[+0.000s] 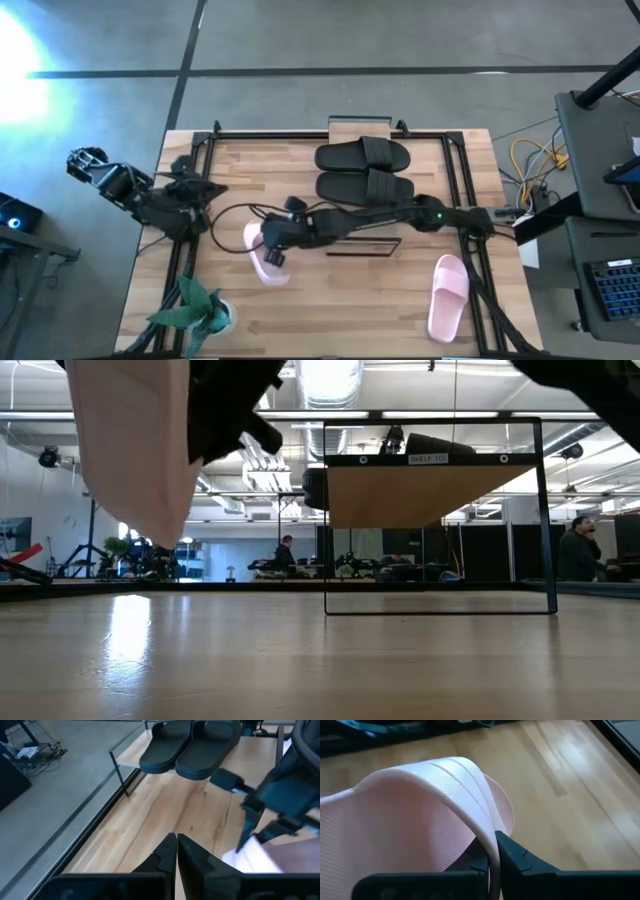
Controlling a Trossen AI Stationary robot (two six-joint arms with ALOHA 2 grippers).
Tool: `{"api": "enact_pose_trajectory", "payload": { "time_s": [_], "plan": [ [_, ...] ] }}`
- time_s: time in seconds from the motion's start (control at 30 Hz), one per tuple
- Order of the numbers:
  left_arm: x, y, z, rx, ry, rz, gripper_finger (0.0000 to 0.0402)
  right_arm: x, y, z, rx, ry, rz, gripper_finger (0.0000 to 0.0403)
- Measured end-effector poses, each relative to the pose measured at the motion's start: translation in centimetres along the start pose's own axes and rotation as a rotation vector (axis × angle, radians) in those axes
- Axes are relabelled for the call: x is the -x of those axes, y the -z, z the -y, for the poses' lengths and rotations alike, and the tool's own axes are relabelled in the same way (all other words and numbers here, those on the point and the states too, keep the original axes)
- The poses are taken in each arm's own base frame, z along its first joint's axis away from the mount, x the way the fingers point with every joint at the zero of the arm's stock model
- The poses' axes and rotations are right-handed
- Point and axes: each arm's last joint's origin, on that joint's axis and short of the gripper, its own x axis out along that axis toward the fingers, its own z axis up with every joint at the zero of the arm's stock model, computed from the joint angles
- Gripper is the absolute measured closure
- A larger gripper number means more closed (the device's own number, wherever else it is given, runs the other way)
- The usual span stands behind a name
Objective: Pick and place slides into the shelf
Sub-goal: Put the left pink slide under the shelf
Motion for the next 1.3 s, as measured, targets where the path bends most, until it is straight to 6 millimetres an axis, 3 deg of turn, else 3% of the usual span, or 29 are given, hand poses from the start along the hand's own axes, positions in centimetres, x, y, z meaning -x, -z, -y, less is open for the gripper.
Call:
{"api": "enact_pose_trajectory", "payload": {
  "time_s": [0.17, 0.5, 0.83, 1.07, 1.3],
  "plan": [
    [0.1, 0.3, -0.4, -0.014, -0.011, -0.003, 0.0402, -0.8, 0.9, 1.0, -0.002, 0.036, -0.062, 0.0353],
    [0.1, 1.0, -0.8, -0.047, -0.041, -0.021, 0.0402, 0.8, -0.4, 1.1, -0.011, 0.020, -0.026, 0.0246],
    [0.0, 1.1, -0.7, -0.044, -0.038, -0.023, 0.0402, 2.9, -0.7, 1.8, -0.058, -0.012, -0.082, 0.0230],
    [-1.1, 1.8, 0.4, 0.048, -0.027, -0.065, 0.0402, 8.0, -3.3, 3.2, -0.140, 0.021, 0.057, 0.0230],
    [-4.1, 3.1, 4.4, 0.157, 0.200, -0.079, 0.0402, 14.5, -5.5, 6.0, -0.212, 0.146, 0.208, 0.0238]
  ]
}}
